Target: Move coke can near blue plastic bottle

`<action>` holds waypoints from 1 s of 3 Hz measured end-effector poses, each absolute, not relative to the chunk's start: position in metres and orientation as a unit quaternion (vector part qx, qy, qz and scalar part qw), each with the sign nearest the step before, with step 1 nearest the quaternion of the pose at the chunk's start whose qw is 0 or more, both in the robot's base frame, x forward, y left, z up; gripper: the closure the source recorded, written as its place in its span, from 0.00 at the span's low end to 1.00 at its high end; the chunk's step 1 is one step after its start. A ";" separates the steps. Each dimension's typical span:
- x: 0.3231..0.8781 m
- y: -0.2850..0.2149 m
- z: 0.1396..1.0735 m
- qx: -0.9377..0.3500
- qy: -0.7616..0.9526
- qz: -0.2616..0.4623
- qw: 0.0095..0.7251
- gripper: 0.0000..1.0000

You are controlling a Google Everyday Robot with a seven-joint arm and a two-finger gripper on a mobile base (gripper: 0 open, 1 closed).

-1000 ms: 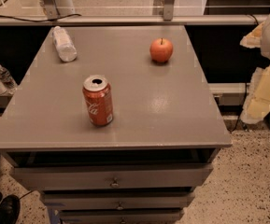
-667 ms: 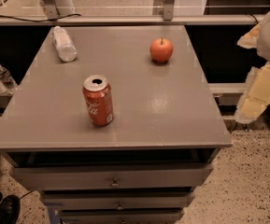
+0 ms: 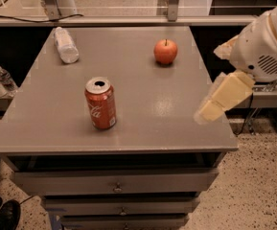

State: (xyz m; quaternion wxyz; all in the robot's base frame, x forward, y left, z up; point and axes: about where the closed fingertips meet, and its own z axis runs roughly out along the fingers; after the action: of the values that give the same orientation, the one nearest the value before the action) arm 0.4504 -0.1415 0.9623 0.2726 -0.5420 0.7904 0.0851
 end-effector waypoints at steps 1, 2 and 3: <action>0.463 -0.105 0.954 -0.519 0.774 0.146 0.332 0.00; 0.469 -0.074 0.957 -0.484 0.756 0.213 0.386 0.00; 0.467 -0.062 0.970 -0.473 0.749 0.234 0.399 0.00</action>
Offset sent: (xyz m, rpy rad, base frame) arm 0.0271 0.1034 0.0048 0.6349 -0.0531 -0.0188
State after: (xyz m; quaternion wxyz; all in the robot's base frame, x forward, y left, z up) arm 0.4669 -0.0625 0.9701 0.3994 -0.4734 0.7494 0.2340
